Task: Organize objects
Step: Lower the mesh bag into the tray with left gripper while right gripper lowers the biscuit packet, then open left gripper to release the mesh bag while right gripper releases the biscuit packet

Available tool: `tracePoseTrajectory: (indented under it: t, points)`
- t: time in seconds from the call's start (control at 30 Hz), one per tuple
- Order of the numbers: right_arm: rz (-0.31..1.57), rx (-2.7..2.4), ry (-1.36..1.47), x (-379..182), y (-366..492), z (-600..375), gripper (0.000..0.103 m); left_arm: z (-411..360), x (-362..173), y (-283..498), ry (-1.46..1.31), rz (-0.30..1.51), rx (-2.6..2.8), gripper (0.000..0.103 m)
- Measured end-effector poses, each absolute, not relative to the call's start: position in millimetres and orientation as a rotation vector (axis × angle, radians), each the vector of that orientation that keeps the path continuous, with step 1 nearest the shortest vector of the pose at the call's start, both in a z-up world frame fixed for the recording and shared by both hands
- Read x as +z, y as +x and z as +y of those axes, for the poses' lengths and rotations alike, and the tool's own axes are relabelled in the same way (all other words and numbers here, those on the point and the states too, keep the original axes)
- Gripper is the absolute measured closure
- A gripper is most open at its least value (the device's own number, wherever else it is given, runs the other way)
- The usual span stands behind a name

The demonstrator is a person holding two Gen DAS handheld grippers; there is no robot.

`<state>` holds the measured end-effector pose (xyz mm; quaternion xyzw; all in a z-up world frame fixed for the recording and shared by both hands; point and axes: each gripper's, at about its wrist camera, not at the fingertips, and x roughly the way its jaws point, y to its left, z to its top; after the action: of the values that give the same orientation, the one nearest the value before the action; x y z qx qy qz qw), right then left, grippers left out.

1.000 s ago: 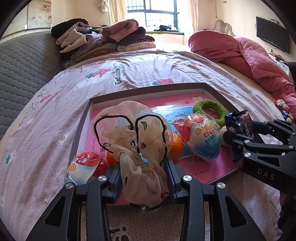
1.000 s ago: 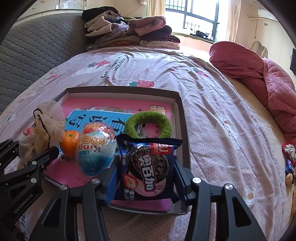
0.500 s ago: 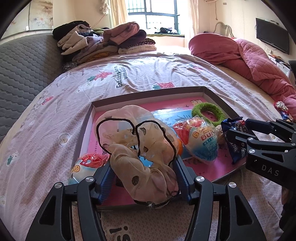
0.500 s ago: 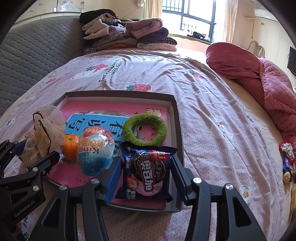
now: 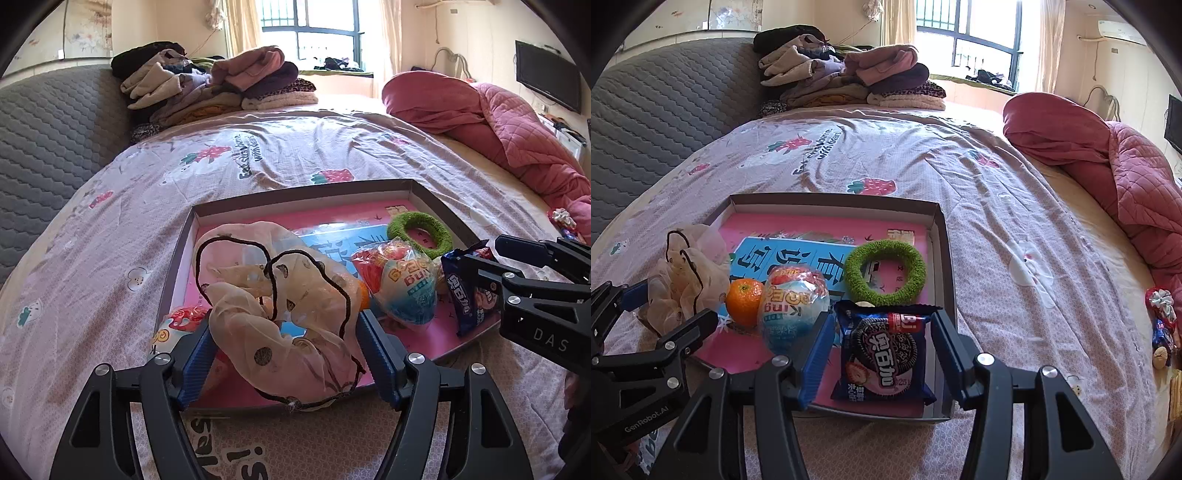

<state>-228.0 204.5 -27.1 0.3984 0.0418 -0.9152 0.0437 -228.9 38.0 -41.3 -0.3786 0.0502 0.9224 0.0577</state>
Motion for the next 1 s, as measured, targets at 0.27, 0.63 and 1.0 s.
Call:
tracePoseTrajectory:
  t: [0.27, 0.63, 1.0]
  points:
    - [0.122, -2.796, 1.190, -14.8, -223.6, 201.4, 0.049, 32.2, -29.3, -224.3, -1.114, 0.128, 2.819, 0.026]
    - [0.112, -2.783, 1.207, -9.0, -221.7, 200.3, 0.049, 26.4, -23.2, -224.6, -1.132, 0.101, 2.827, 0.024]
    - [0.121, -2.785, 1.179, 1.5, -219.0, 199.4, 0.049, 24.0, -5.1, -219.8, -1.086, 0.086, 2.860, 0.024]
